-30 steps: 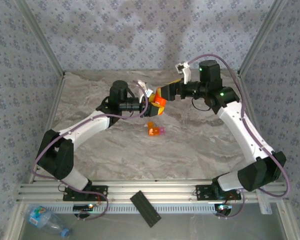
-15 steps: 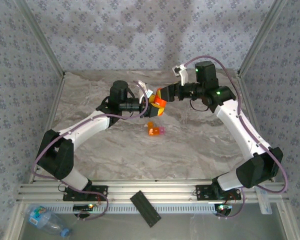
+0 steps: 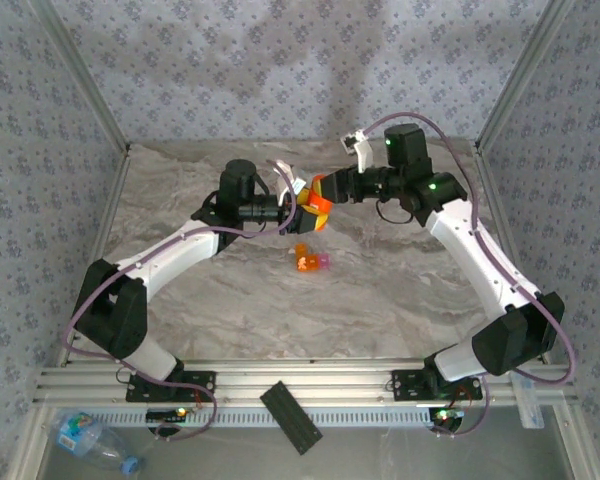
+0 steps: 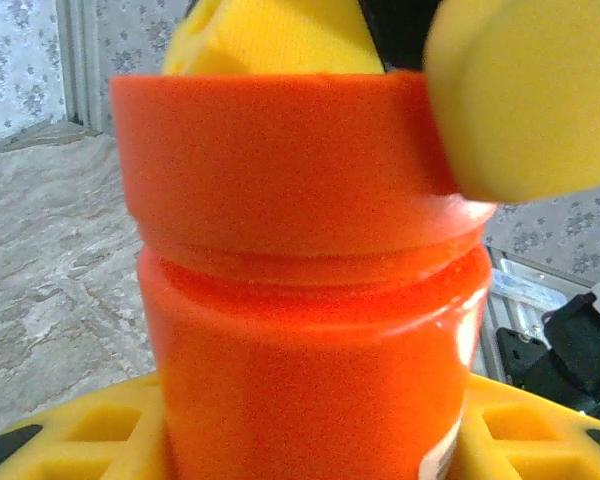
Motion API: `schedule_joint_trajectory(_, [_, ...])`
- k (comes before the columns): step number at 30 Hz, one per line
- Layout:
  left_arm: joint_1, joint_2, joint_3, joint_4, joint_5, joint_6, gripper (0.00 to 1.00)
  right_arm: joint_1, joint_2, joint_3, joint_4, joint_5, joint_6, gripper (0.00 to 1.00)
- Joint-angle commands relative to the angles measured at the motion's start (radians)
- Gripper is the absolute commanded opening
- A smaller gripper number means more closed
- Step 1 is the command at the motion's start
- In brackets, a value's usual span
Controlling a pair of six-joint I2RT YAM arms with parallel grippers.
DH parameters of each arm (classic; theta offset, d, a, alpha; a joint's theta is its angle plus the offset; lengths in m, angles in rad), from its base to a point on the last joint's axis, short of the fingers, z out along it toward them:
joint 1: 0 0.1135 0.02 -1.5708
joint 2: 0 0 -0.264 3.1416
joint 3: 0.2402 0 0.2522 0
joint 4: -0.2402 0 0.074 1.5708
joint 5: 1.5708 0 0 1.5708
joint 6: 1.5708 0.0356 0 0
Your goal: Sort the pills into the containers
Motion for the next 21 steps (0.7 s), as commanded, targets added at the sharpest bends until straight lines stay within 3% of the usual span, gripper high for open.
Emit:
schedule_joint_trajectory(1, [-0.006, -0.022, 0.048, 0.029, -0.026, 0.032, 0.00, 0.033, 0.018, -0.014, 0.013, 0.070, 0.048, 0.43])
schedule_joint_trajectory(12, [-0.028, -0.063, -0.026, 0.154, -0.244, 0.018, 0.00, 0.193, 0.038, -0.152, 0.203, 0.381, 0.271, 0.41])
schedule_joint_trajectory(21, [-0.039, -0.049, -0.044, 0.160, -0.324, 0.021, 0.00, 0.204, 0.056, -0.112, 0.198, 0.432, 0.297, 0.48])
